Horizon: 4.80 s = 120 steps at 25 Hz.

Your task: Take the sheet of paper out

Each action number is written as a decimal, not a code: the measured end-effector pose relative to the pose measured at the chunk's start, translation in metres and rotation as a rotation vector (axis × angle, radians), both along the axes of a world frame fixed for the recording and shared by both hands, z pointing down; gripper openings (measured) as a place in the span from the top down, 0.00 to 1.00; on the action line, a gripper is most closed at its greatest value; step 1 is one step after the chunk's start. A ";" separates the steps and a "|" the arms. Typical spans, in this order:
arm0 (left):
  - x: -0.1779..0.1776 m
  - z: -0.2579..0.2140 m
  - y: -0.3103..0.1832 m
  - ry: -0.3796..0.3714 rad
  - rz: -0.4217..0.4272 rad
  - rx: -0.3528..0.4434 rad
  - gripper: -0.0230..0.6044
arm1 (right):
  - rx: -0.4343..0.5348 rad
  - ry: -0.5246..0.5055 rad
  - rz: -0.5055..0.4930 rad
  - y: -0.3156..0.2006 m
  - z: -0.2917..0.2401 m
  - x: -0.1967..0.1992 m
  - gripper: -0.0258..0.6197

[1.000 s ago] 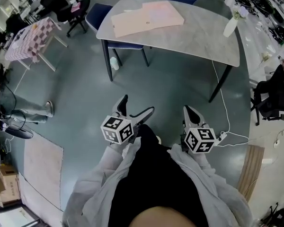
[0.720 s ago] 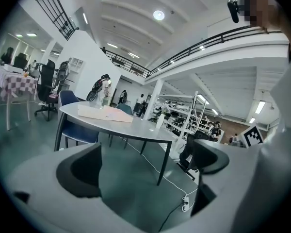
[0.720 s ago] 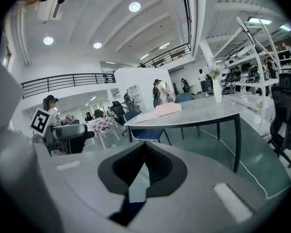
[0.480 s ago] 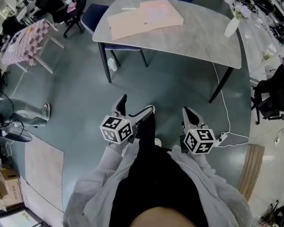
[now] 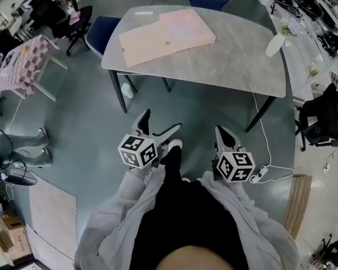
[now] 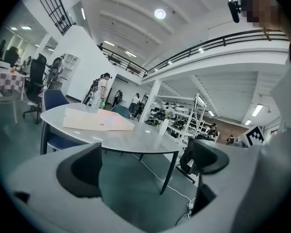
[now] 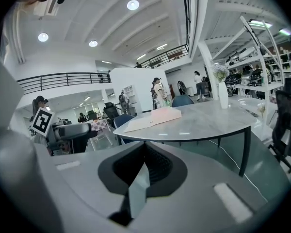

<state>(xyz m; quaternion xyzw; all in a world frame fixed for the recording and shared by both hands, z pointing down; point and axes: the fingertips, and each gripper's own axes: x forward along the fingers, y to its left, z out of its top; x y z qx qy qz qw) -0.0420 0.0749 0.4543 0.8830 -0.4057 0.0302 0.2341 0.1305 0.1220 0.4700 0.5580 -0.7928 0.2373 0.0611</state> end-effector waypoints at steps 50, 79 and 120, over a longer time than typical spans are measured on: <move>-0.017 0.026 -0.315 0.070 0.028 -0.089 0.06 | -0.045 0.064 0.062 -0.314 0.005 -0.006 0.95; 0.042 0.074 -0.545 0.036 0.018 -0.234 0.25 | -0.116 0.026 -0.050 -0.505 0.030 0.035 0.95; 0.051 0.204 -0.649 -0.471 -0.107 -0.427 0.72 | -0.214 -0.041 -0.097 -0.572 0.085 0.056 0.95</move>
